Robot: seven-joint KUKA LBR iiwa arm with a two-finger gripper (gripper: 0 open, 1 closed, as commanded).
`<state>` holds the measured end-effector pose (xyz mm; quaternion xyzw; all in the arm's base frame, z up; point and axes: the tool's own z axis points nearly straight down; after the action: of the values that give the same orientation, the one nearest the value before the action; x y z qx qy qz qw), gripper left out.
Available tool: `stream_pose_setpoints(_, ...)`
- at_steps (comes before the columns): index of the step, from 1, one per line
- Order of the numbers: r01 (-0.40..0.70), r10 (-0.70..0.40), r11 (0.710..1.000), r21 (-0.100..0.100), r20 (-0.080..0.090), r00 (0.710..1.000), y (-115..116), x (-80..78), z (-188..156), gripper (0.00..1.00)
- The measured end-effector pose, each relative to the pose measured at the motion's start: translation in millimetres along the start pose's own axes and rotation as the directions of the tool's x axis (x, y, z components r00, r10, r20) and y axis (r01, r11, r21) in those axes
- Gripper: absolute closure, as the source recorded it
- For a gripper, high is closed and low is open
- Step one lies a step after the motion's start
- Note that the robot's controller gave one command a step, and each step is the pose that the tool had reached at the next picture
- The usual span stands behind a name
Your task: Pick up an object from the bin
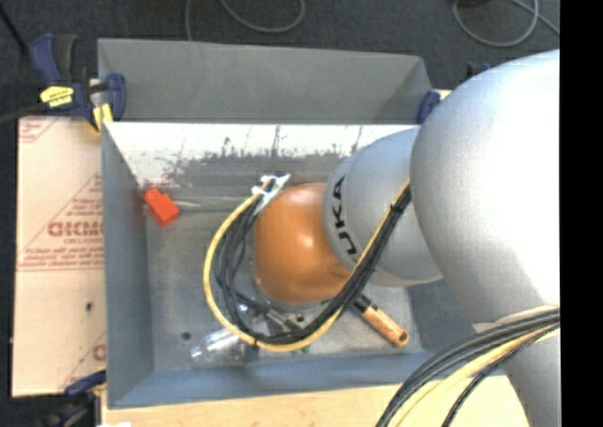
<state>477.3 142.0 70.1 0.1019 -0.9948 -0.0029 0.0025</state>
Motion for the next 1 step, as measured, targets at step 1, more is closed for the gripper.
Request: stream_pose_setpoints(1,-0.001,0.001,1.000,0.000,0.000,1.000,0.1,0.0,0.0,1.00)
